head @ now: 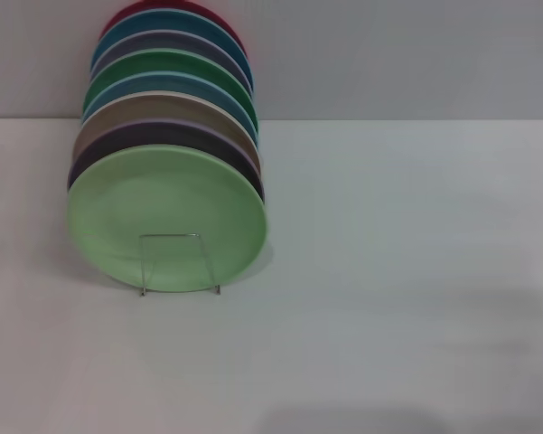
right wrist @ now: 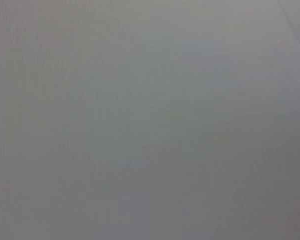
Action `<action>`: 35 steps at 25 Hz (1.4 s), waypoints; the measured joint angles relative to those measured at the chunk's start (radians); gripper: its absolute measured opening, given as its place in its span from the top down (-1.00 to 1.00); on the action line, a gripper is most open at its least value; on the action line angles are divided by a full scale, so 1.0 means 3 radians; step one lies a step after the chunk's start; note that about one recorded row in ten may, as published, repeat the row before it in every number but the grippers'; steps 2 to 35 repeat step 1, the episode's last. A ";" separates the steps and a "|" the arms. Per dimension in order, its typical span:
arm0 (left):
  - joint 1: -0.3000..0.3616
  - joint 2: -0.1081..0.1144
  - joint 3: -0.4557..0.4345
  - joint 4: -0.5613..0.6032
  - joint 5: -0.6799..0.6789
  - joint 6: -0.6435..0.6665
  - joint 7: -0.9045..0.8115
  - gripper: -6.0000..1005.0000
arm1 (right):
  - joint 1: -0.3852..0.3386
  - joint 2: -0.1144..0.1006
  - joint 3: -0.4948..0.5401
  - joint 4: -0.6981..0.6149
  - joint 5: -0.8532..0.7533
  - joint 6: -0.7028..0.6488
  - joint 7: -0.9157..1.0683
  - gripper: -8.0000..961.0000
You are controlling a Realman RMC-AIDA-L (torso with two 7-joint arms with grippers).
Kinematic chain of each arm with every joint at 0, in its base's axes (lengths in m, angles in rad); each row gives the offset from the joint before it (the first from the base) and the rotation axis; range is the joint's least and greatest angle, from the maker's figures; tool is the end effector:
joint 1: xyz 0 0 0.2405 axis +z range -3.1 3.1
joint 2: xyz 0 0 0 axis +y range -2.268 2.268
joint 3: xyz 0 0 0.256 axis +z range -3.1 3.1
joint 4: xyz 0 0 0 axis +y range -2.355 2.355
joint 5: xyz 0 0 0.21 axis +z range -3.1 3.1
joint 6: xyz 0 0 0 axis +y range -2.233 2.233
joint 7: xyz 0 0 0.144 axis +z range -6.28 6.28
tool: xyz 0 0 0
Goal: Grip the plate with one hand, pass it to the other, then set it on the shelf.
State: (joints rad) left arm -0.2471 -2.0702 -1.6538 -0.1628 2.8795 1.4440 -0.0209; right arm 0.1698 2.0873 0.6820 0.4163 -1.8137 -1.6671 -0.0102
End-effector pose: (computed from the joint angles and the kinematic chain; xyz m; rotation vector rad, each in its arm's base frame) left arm -0.3729 0.2688 0.0657 -1.2422 -0.3001 -0.5912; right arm 0.3320 0.2374 0.0338 -1.0010 0.4256 0.8853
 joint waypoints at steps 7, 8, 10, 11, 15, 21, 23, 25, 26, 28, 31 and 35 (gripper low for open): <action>-0.0015 -0.0003 0.0000 0.0005 0.0000 -0.0052 -0.0001 -0.65 | 0.0019 -0.0001 0.0001 -0.0047 0.0000 0.0007 0.0048 -0.41; -0.0015 -0.0003 0.0000 0.0005 0.0000 -0.0052 -0.0001 -0.65 | 0.0019 -0.0001 0.0001 -0.0047 0.0000 0.0007 0.0048 -0.41; -0.0015 -0.0003 0.0000 0.0005 0.0000 -0.0052 -0.0001 -0.65 | 0.0019 -0.0001 0.0001 -0.0047 0.0000 0.0007 0.0048 -0.41; -0.0015 -0.0003 0.0000 0.0005 0.0000 -0.0052 -0.0001 -0.65 | 0.0019 -0.0001 0.0001 -0.0047 0.0000 0.0007 0.0048 -0.41; -0.0015 -0.0003 0.0000 0.0005 0.0000 -0.0052 -0.0001 -0.65 | 0.0019 -0.0001 0.0001 -0.0047 0.0000 0.0007 0.0048 -0.41; -0.0015 -0.0003 0.0000 0.0005 0.0000 -0.0052 -0.0001 -0.65 | 0.0019 -0.0001 0.0001 -0.0047 0.0000 0.0007 0.0048 -0.41; -0.0015 -0.0003 0.0000 0.0005 0.0000 -0.0052 -0.0001 -0.65 | 0.0019 -0.0001 0.0001 -0.0047 0.0000 0.0007 0.0048 -0.41; -0.0015 -0.0003 0.0000 0.0005 0.0000 -0.0052 -0.0001 -0.65 | 0.0019 -0.0001 0.0001 -0.0047 0.0000 0.0007 0.0048 -0.41; -0.0015 -0.0003 0.0000 0.0005 0.0000 -0.0052 -0.0001 -0.65 | 0.0019 -0.0001 0.0001 -0.0047 0.0000 0.0007 0.0048 -0.41; -0.0015 -0.0003 0.0000 0.0005 0.0000 -0.0052 -0.0001 -0.65 | 0.0019 -0.0001 0.0001 -0.0047 0.0000 0.0007 0.0048 -0.41; -0.0015 -0.0003 0.0000 0.0005 0.0000 -0.0052 -0.0001 -0.65 | 0.0019 -0.0001 0.0001 -0.0047 0.0000 0.0007 0.0048 -0.41; -0.0015 -0.0003 0.0000 0.0005 0.0000 -0.0052 -0.0001 -0.65 | 0.0019 -0.0001 0.0001 -0.0047 0.0000 0.0007 0.0048 -0.41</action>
